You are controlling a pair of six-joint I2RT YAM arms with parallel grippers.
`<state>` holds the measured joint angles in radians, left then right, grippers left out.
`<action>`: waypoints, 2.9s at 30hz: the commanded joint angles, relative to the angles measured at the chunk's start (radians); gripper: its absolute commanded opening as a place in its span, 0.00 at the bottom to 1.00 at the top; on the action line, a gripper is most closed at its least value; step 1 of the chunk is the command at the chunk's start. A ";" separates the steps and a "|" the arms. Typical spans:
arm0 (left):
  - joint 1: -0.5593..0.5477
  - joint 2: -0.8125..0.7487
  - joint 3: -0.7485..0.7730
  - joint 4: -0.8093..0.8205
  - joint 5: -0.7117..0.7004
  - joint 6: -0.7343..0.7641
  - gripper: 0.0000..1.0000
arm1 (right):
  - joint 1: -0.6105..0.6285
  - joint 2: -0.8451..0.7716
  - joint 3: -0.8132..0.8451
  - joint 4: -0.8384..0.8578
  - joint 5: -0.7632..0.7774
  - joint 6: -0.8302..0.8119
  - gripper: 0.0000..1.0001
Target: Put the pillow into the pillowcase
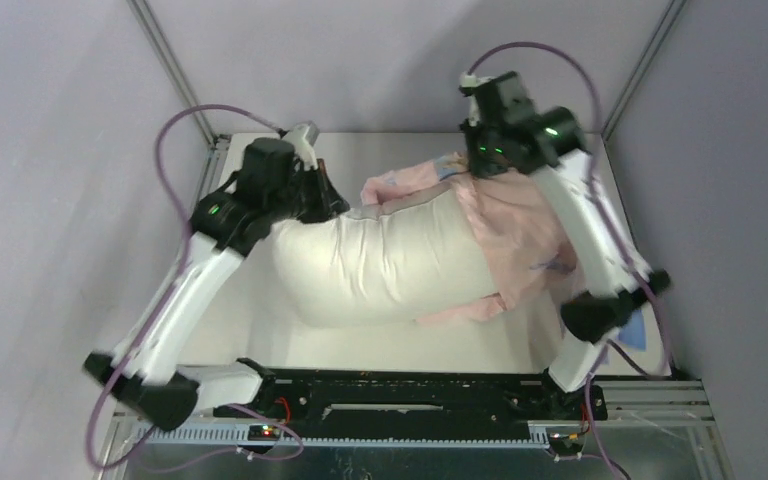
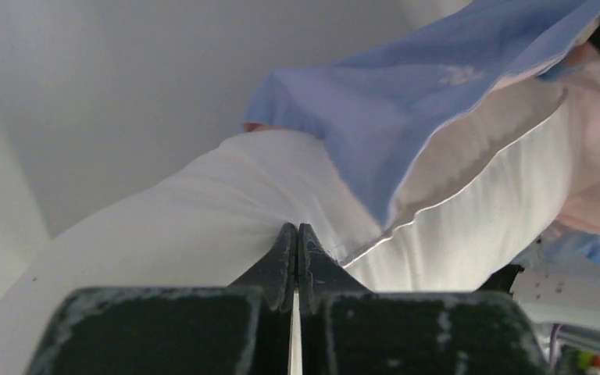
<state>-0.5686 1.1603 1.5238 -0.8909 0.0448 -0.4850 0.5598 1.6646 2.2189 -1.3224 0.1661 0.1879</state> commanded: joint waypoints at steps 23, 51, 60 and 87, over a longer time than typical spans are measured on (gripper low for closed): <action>0.371 0.465 0.082 0.205 -0.008 0.017 0.52 | -0.049 0.226 -0.234 0.553 0.196 -0.114 0.82; 0.406 0.071 -0.852 0.714 0.128 -0.279 0.51 | -0.039 0.286 -0.362 0.612 0.516 -0.077 0.63; 0.406 0.064 -0.853 0.685 0.104 -0.253 0.08 | -0.047 0.390 -0.146 0.505 0.525 -0.087 0.09; 0.269 -0.201 -0.829 0.596 -0.151 -0.446 0.00 | 0.276 -0.104 -0.638 0.575 0.426 0.091 0.74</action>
<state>-0.3122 0.9943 0.7090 -0.3443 -0.0765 -0.9089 0.8543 1.7428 1.7287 -0.8032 0.5282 0.2371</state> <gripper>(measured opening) 0.047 0.731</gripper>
